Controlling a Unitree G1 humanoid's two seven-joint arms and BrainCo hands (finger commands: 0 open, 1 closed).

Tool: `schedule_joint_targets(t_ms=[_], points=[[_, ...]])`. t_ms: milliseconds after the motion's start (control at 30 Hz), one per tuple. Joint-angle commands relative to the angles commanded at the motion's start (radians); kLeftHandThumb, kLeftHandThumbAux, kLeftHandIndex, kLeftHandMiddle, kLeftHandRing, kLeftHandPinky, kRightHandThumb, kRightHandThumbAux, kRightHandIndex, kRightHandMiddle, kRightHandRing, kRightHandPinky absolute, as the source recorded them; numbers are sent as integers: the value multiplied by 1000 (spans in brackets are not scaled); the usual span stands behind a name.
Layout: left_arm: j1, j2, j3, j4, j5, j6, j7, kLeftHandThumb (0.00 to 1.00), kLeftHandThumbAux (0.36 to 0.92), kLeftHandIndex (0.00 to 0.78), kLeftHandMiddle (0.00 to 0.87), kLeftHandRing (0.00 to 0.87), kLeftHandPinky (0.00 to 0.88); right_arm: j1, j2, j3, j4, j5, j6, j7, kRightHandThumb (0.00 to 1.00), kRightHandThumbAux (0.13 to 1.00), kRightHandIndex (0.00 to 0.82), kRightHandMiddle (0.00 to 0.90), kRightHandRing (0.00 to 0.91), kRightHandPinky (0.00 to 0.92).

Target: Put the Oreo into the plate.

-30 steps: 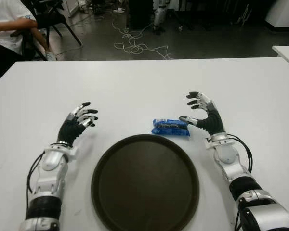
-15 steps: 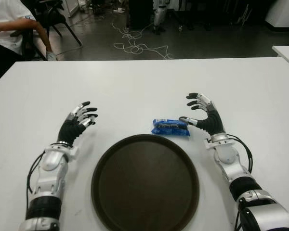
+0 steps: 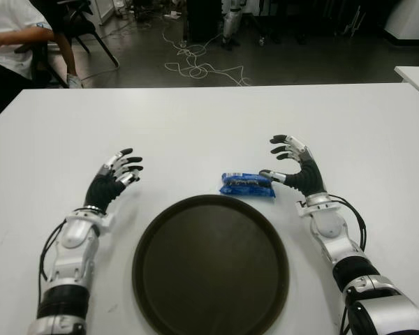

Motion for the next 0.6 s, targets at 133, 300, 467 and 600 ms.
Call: schedule_joint_targets(t_ms=[133, 300, 467, 600], points=[[-5, 3, 1, 13, -3, -7, -6, 95, 742, 155, 253, 259, 313, -1, 1, 3, 0, -3, 3, -3, 0, 736, 256, 295, 335, 375], [-13, 3, 4, 36, -8, -19, -13, 100, 737, 158, 257, 264, 321, 0, 1, 4, -5, -1, 6, 2, 0, 742, 255, 293, 327, 366], [-14, -3, 9, 43, -23, -22, -22, 92, 737, 179, 274, 270, 310, 1, 2, 2, -7, 4, -1, 5, 0, 746, 265, 295, 331, 378], [-15, -6, 8, 45, -25, -23, -21, 85, 740, 187, 278, 273, 307, -1, 0, 1, -4, 2, -7, 0, 0, 752, 265, 291, 329, 377]])
